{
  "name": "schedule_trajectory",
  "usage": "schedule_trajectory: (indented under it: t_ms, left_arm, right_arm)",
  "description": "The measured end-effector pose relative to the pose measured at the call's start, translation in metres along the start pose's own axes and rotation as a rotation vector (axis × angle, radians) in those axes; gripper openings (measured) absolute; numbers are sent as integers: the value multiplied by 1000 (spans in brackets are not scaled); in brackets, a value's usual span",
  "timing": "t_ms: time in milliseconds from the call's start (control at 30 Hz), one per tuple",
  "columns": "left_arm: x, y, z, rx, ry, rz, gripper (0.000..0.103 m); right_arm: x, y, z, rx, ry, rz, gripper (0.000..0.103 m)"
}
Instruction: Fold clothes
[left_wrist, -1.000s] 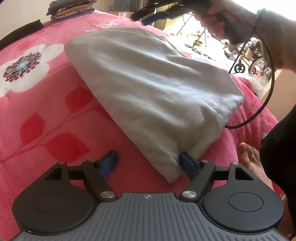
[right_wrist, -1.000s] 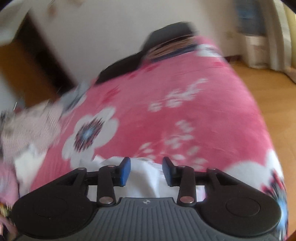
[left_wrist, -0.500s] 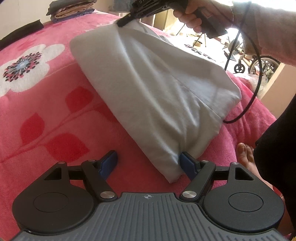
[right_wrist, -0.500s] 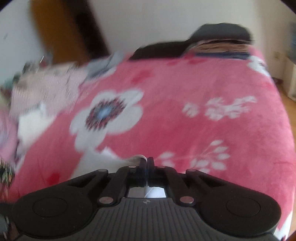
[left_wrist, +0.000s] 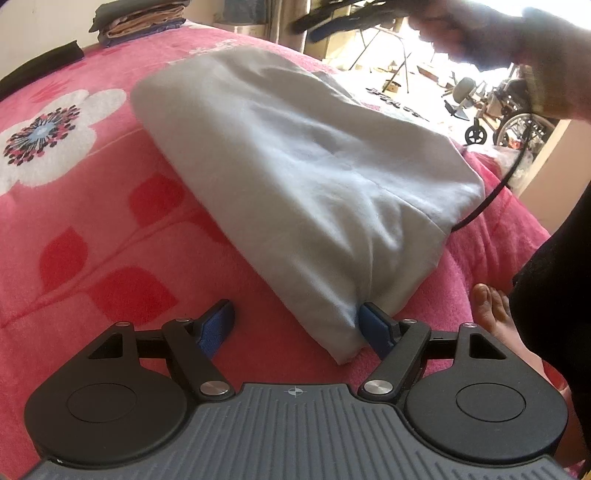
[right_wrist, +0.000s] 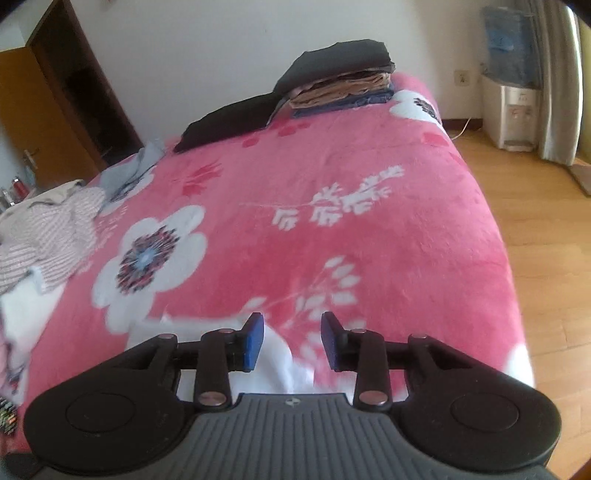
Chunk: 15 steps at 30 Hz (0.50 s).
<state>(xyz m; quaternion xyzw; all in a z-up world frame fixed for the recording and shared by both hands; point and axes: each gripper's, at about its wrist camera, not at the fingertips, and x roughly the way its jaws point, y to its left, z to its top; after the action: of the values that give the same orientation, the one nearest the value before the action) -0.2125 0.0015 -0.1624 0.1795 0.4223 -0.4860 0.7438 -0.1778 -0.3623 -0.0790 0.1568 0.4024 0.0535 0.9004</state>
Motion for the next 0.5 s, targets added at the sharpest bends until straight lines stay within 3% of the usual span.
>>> schedule_trajectory:
  t_ms: [133, 300, 433, 500]
  left_arm:
    - [0, 1, 0, -4, -1, -4, 75]
    - [-1, 2, 1, -5, 0, -5, 75]
    - [0, 2, 1, -7, 2, -1, 75]
    - [0, 1, 1, -7, 1, 6, 75]
  right_arm:
    - [-41, -2, -16, 40, 22, -27, 37]
    - [-52, -12, -54, 189, 136, 51, 45]
    - [-58, 2, -76, 190, 178, 19, 49]
    - [-73, 10, -87, 185, 154, -14, 49]
